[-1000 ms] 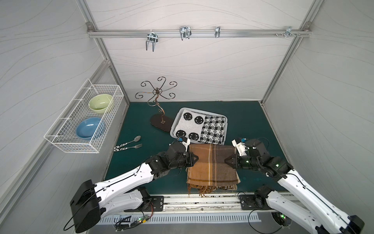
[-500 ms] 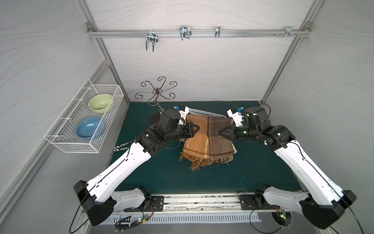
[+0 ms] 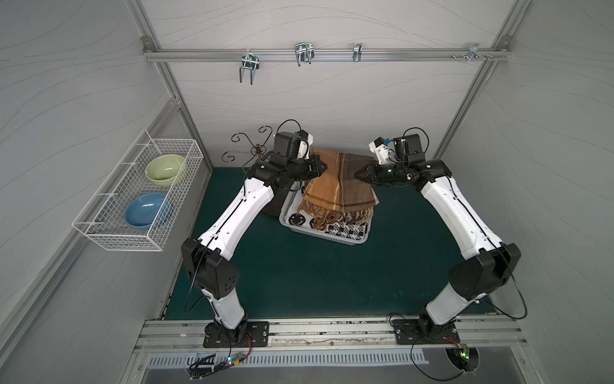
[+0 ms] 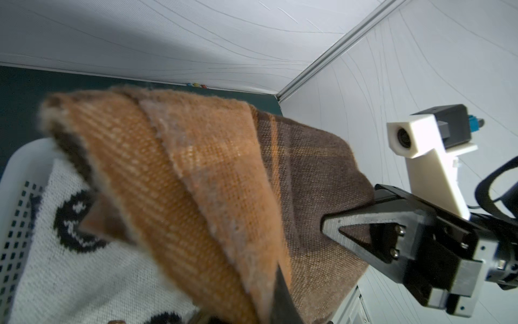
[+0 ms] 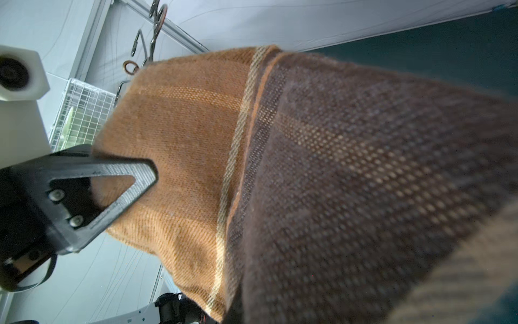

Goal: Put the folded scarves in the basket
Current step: Place the scarf in the basket.

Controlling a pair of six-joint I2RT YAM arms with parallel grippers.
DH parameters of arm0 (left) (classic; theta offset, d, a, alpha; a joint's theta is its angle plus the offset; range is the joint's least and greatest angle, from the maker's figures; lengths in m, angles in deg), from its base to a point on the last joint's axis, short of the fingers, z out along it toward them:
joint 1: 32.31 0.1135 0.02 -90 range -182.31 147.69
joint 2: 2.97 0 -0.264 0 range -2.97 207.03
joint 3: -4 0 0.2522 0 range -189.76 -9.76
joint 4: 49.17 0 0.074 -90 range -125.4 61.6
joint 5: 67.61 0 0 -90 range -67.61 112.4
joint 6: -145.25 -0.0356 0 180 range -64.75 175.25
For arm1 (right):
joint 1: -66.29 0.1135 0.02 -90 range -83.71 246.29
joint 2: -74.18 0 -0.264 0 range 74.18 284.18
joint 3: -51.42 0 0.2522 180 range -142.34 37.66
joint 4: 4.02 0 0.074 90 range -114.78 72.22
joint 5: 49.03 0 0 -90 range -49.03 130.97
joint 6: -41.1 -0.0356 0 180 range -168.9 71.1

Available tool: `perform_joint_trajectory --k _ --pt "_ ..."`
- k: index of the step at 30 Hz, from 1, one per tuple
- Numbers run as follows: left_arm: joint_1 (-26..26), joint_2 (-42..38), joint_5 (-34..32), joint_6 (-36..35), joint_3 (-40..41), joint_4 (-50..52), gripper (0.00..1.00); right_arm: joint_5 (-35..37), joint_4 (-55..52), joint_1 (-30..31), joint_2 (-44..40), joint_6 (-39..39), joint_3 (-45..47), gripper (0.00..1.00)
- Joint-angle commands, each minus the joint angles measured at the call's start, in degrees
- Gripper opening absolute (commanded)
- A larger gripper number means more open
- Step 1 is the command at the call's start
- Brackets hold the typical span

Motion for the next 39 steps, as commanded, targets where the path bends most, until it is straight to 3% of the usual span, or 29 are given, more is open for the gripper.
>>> perform_joint_trajectory --k 1,4,6,9,15,21,25,33,39 --pt "1.6 5.1 5.6 -0.6 -10.2 -7.2 0.0 0.0 1.6 -1.2 4.5 1.4 -7.4 0.0" --pt "1.9 9.3 6.5 -1.7 -16.3 -5.1 0.0 0.6 2.2 -1.1 7.0 1.9 -10.1 0.0" --pt "2.6 9.5 6.2 -2.3 -16.0 -5.6 0.0 0.9 3.4 -1.2 6.9 2.0 -8.2 0.0" --pt "4.1 8.0 6.8 -1.4 -10.0 -8.5 0.0 -0.4 7.1 -0.5 5.0 1.2 -0.9 0.0" --pt "5.7 4.8 9.6 1.0 5.9 -12.0 0.0 3.9 12.4 3.4 -0.3 1.9 16.0 0.0" --pt "5.7 2.5 9.5 1.7 21.3 -17.9 0.0 3.0 13.4 4.0 -0.4 1.1 22.5 0.0" --pt "5.7 2.6 9.4 1.7 26.1 -20.2 0.0 3.7 13.4 3.8 -0.5 1.0 24.9 0.0" --pt "5.7 1.9 9.2 -0.5 28.4 -20.2 0.0 6.2 12.7 2.9 -1.7 1.9 27.9 0.0" --pt "5.7 1.3 1.7 -2.5 31.0 -13.5 0.08 9.5 10.7 1.2 -2.2 2.2 31.7 0.0"
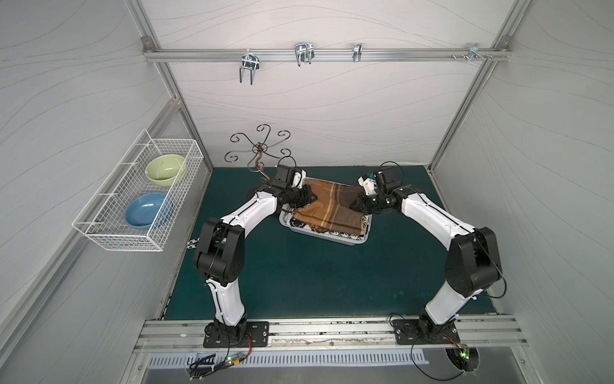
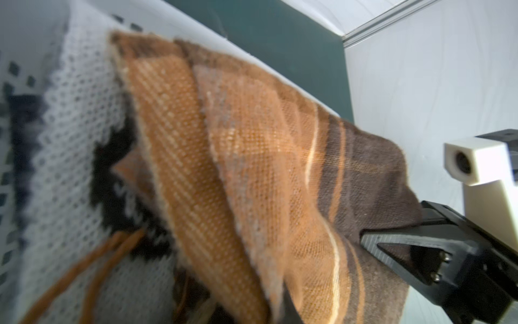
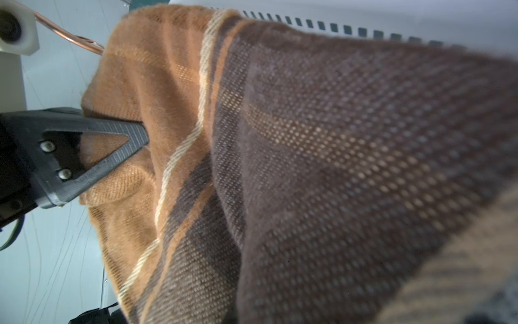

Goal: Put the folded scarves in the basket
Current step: Place the scarf in the basket.

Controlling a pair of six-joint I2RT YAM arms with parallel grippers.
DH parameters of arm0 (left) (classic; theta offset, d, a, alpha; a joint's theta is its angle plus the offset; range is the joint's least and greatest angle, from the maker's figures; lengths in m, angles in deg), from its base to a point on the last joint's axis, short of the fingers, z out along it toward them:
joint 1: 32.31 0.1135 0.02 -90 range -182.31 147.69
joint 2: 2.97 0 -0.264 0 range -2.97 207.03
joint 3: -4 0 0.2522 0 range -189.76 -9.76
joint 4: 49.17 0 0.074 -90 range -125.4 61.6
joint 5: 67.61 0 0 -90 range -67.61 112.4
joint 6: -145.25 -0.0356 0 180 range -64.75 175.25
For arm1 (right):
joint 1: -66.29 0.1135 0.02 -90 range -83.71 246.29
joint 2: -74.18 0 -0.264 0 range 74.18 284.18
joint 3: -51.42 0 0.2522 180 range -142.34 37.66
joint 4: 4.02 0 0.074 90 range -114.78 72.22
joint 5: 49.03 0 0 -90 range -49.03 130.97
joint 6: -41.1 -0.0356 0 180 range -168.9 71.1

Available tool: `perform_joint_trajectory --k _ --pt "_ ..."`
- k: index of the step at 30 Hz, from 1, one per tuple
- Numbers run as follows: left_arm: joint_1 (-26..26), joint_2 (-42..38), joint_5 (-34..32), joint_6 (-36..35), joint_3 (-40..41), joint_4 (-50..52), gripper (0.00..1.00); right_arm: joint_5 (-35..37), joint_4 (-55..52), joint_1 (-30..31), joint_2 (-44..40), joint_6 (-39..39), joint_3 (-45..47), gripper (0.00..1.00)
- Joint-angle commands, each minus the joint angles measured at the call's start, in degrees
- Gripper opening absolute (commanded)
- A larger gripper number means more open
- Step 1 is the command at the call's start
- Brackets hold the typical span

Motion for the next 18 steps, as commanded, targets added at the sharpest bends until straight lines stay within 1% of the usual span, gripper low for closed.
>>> perform_joint_trajectory --k 1,3,4,6,7,8,11,13,15,18 --pt "0.1 -2.3 -5.6 -2.1 3.2 2.4 0.1 2.2 -2.8 -1.9 -1.7 0.8 3.8 0.0" --pt "0.1 -1.9 -6.1 -2.6 4.2 2.4 0.19 2.2 -1.6 -2.3 -1.3 0.8 5.7 0.0" --pt "0.1 -1.4 -5.9 -2.9 4.1 2.7 0.2 1.7 -1.0 -2.2 -1.0 1.1 6.1 0.0" --pt "0.1 -0.7 -6.3 -3.5 4.3 2.9 0.22 1.1 -0.3 -2.3 -0.1 1.2 6.4 0.11" --pt "0.1 -0.6 -7.0 -3.7 4.5 3.1 0.24 1.1 -0.2 -2.3 0.2 1.3 6.3 0.15" --pt "0.1 -0.7 -7.9 -3.8 4.9 2.8 0.25 1.2 0.2 -2.3 0.5 1.4 6.4 0.17" --pt "0.1 -1.4 -10.2 -4.6 5.9 3.6 0.27 2.3 0.9 -2.9 1.5 2.2 6.5 0.17" --pt "0.1 -2.2 -10.7 -5.2 6.8 4.5 0.27 1.8 0.9 -4.4 2.9 2.6 5.9 0.17" --pt "0.1 -3.3 -10.4 -5.3 8.9 4.2 0.26 -0.6 0.3 -7.1 4.8 3.3 5.1 0.17" --pt "0.1 -5.0 -8.4 -3.7 11.8 3.2 0.25 -1.6 -0.3 -9.8 7.1 4.6 3.1 0.17"
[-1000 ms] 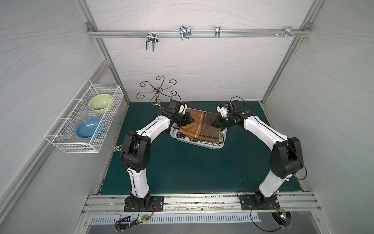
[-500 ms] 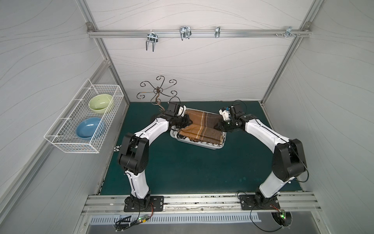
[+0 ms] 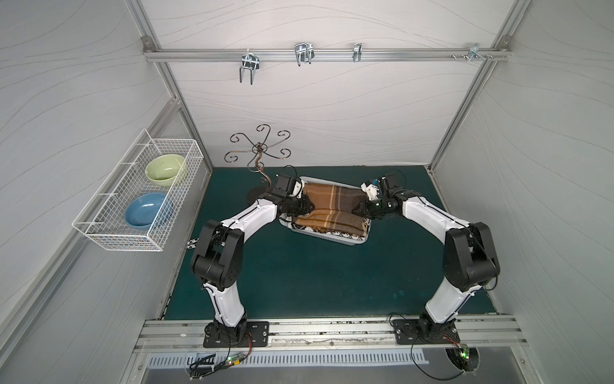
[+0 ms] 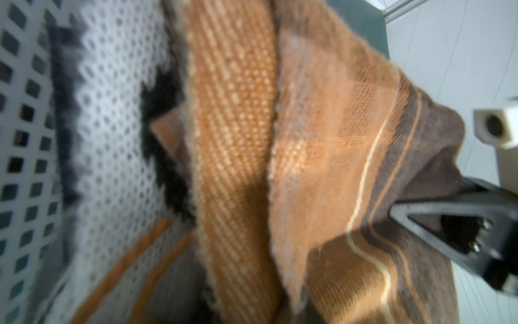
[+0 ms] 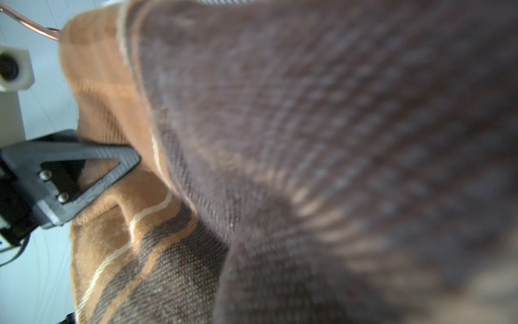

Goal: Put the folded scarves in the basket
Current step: Place the scarf in the basket.

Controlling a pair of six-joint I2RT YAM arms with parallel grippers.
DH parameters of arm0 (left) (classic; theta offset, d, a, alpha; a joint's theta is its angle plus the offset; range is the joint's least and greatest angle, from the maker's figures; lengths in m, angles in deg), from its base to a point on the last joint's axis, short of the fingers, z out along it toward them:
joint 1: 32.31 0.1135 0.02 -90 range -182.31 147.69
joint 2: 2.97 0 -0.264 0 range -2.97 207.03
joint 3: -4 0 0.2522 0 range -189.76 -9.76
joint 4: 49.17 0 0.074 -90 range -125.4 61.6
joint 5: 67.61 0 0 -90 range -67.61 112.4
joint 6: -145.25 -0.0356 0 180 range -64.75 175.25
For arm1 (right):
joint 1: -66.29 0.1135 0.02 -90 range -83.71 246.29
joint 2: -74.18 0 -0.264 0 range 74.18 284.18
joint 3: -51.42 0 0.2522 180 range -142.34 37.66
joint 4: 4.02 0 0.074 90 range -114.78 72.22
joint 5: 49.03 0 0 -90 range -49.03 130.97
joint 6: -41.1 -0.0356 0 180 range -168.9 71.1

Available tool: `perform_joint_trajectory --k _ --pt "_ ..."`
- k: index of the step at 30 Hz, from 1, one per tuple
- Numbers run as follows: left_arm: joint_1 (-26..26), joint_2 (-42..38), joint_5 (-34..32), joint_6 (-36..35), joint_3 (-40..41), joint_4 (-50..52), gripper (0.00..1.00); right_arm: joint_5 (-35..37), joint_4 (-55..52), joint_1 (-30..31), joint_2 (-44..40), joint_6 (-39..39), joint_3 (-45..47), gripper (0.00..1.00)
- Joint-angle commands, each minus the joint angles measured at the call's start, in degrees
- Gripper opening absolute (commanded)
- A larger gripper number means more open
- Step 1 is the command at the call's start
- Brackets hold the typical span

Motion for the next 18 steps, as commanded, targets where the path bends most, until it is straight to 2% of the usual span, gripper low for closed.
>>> perform_joint_trajectory --k 1,5,9,13,18 --pt "0.8 -2.5 -1.4 0.8 4.6 4.3 0.24 4.4 -5.8 -5.6 4.1 3.5 -2.0 0.17" --pt "-1.3 -6.4 -1.5 2.6 8.6 1.9 0.24 6.0 -9.9 -6.1 6.8 6.4 -7.6 0.18" --pt "-0.5 -4.4 -3.8 0.6 7.6 3.6 0.24 2.8 -10.2 -5.6 6.9 5.1 -9.1 0.18" --pt "2.8 -1.2 -4.4 -0.9 2.1 5.6 0.22 3.3 -8.4 -2.6 2.2 4.1 -3.9 0.21" --pt "4.4 4.5 -4.6 -2.2 -6.8 9.3 0.2 5.1 -6.9 -0.7 -2.5 1.4 1.3 0.25"
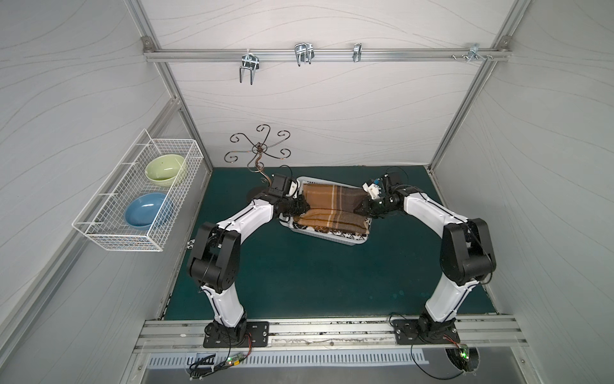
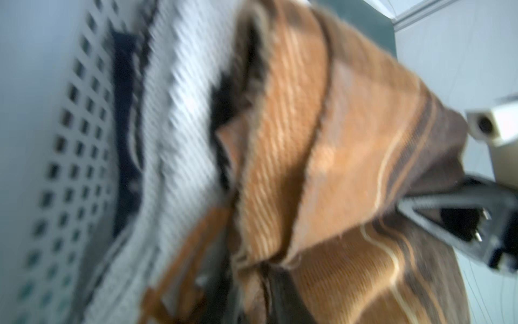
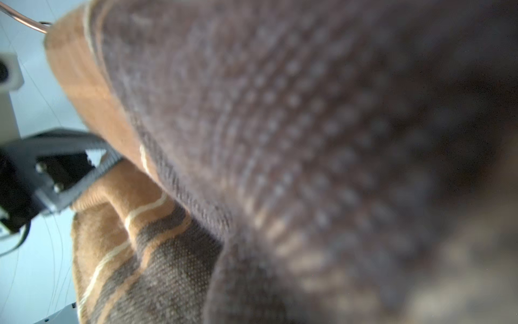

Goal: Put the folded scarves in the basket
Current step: Place the scarf in the basket.

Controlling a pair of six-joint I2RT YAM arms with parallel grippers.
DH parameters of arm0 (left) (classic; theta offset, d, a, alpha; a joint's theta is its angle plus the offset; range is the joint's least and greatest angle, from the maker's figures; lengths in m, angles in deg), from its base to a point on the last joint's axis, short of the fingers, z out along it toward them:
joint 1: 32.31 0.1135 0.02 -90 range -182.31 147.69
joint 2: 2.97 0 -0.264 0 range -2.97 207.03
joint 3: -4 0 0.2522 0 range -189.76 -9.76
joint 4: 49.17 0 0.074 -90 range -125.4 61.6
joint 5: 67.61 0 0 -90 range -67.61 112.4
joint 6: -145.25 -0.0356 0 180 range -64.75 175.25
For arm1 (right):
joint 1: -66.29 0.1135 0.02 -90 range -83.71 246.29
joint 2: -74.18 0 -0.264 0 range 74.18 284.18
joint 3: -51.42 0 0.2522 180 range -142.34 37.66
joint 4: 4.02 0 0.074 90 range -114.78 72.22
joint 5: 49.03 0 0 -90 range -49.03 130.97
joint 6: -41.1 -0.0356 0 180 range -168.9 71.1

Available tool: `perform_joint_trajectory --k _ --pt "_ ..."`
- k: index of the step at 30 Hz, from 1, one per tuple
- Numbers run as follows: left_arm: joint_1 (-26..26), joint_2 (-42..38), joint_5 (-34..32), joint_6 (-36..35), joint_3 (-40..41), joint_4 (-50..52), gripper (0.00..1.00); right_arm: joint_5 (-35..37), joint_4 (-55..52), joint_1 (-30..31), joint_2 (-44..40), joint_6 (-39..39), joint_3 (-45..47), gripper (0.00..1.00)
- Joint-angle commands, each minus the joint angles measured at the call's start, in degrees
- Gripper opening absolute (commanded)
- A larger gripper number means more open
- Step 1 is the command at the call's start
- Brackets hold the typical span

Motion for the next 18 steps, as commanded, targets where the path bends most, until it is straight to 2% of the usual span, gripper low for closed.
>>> perform_joint_trajectory --k 1,4,7,12,15,18 --pt "1.8 4.0 -3.2 -1.8 -4.8 5.5 0.19 6.6 -2.7 0.0 -2.5 -1.3 2.7 0.27" --pt "1.6 5.3 -1.7 -1.9 -7.0 7.8 0.21 6.8 -4.3 -0.8 -1.2 -0.8 0.8 0.32" --pt "1.5 1.4 -2.9 -0.6 -2.5 4.5 0.3 6.6 -6.6 -1.3 -1.9 -0.1 -1.2 0.36" --pt "1.4 -3.0 -1.2 0.8 0.8 2.5 0.32 7.1 -7.5 -1.4 -6.4 -0.3 -0.8 0.44" --pt "1.4 -5.5 -2.2 1.0 1.5 3.0 0.39 7.9 -8.5 -1.4 -9.7 -0.8 -0.4 0.47" --pt "1.4 -6.4 -2.4 0.3 1.5 4.4 0.41 8.0 -9.0 -1.7 -13.9 -1.7 0.9 0.48"
